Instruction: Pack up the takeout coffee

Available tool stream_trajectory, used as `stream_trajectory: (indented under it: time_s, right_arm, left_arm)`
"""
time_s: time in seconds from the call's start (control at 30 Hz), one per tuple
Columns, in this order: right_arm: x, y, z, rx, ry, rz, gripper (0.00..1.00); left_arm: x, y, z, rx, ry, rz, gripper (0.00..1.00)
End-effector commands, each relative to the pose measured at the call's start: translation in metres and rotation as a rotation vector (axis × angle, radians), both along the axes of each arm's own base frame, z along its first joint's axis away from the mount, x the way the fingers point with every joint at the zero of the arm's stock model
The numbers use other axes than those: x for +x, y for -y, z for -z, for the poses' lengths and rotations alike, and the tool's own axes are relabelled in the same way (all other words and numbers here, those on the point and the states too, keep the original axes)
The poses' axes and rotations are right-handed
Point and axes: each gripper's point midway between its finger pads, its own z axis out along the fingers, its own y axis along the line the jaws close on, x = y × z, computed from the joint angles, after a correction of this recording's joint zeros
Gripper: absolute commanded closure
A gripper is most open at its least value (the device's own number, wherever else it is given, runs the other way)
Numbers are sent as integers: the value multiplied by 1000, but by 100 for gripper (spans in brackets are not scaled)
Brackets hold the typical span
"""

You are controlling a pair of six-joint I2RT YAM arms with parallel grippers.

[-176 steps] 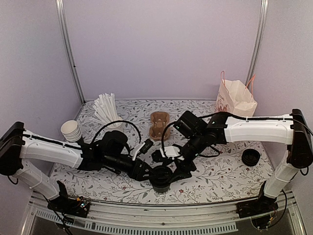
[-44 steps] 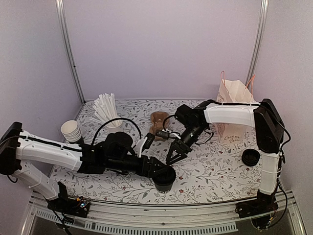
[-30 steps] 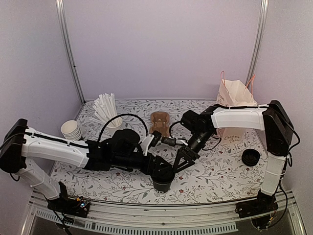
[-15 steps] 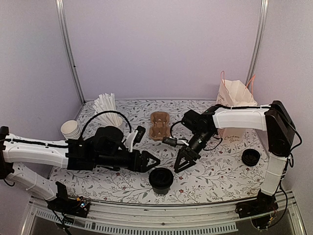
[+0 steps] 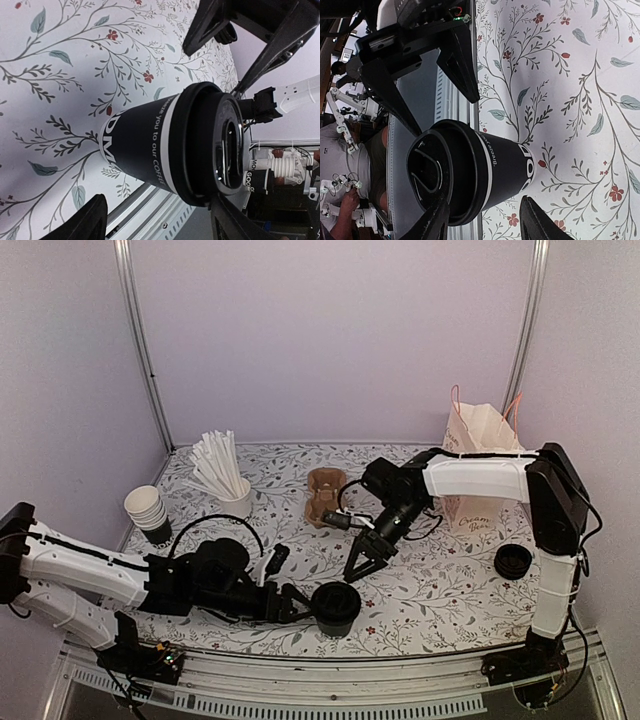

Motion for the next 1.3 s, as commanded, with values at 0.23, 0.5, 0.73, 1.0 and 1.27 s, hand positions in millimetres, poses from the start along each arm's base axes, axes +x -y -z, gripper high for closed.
stream_trajectory:
  time_s: [0.23, 0.5, 0.73, 1.0, 1.27]
  right_arm:
    - [-11, 7, -5, 22, -43, -13, 50]
    - [-20, 20, -5, 8, -12, -4, 48]
    - [-20, 21, -10, 9, -13, 4, 46]
    - [-15, 26, -12, 14, -20, 32, 47]
    - [0, 28, -4, -4, -37, 73, 51]
  left_arm:
    - [22, 10, -8, -40, 38, 33, 28]
    - [59, 5, -11, -2, 105, 31, 29]
    - [59, 4, -12, 7, 85, 32, 30]
    - [25, -9, -24, -80, 2, -33, 29]
    - [8, 18, -19, -156, -83, 32, 33]
